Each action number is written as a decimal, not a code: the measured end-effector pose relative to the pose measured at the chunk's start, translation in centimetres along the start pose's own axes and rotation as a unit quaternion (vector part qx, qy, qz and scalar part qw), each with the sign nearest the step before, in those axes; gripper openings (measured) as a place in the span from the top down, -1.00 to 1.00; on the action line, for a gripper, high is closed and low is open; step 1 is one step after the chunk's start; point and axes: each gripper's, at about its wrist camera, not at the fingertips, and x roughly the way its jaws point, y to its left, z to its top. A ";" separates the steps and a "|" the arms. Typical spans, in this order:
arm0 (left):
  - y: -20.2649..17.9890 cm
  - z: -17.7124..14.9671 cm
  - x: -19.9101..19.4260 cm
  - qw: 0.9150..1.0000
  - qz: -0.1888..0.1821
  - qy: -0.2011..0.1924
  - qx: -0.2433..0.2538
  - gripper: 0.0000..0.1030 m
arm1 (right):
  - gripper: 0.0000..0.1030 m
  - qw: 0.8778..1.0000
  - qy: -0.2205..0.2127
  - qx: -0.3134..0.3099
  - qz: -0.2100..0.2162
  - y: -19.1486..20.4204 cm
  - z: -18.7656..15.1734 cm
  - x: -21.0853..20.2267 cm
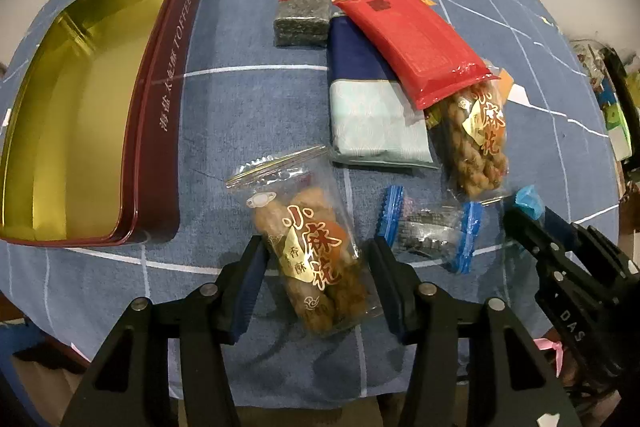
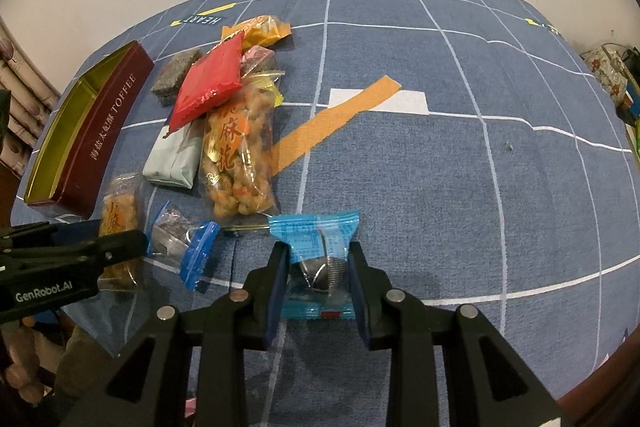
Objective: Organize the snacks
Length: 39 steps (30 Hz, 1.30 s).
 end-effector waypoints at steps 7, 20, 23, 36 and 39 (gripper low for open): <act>-0.1 0.0 0.0 1.000 0.007 -0.005 0.000 0.29 | 0.41 1.000 0.001 -0.003 -0.005 0.1 0.0 0.0; 0.0 -1.1 -1.9 0.999 0.006 -0.027 0.021 0.34 | 0.41 0.999 0.009 -0.017 -0.025 0.7 0.2 0.3; -0.2 -1.3 -2.5 0.999 0.000 -0.032 0.025 0.34 | 0.41 0.999 0.010 -0.019 -0.029 0.9 0.3 0.3; 0.9 0.4 -6.3 0.996 -0.003 -0.081 0.033 0.34 | 0.41 0.999 0.013 -0.025 -0.042 1.2 0.3 0.5; 1.8 1.3 -6.9 0.995 0.008 -0.092 0.029 0.34 | 0.41 0.999 0.014 -0.026 -0.045 1.3 0.4 0.6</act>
